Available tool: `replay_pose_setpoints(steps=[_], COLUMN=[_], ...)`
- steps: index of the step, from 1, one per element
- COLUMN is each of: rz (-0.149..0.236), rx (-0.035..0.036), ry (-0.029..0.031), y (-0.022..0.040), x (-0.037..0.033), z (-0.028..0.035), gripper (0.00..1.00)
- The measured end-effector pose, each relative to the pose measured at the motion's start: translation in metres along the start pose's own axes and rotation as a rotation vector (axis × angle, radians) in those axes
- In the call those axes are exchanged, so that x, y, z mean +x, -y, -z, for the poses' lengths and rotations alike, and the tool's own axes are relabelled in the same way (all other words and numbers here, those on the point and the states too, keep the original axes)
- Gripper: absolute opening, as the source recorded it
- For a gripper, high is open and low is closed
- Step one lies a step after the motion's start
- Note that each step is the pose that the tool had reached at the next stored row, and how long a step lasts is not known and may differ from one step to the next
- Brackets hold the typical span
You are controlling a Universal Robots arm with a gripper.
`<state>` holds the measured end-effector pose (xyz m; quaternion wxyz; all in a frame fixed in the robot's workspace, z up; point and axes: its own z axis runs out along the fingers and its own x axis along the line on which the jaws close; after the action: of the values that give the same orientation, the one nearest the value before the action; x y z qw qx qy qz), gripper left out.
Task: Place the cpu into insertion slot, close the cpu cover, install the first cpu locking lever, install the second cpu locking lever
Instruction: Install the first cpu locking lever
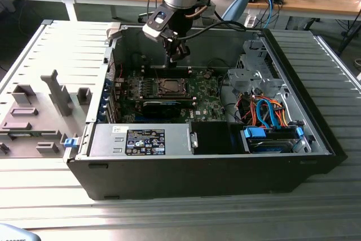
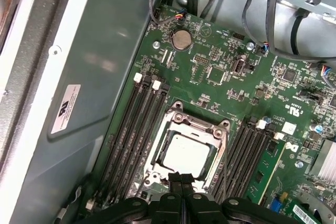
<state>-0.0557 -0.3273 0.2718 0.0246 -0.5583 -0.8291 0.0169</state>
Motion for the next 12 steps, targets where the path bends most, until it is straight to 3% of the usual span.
replay_pose_setpoints(steps=[12], rz=[0.04], rx=[0.0009], ry=[0.0022], y=[0.0], x=[0.0], z=[0.0], gripper=[0.11])
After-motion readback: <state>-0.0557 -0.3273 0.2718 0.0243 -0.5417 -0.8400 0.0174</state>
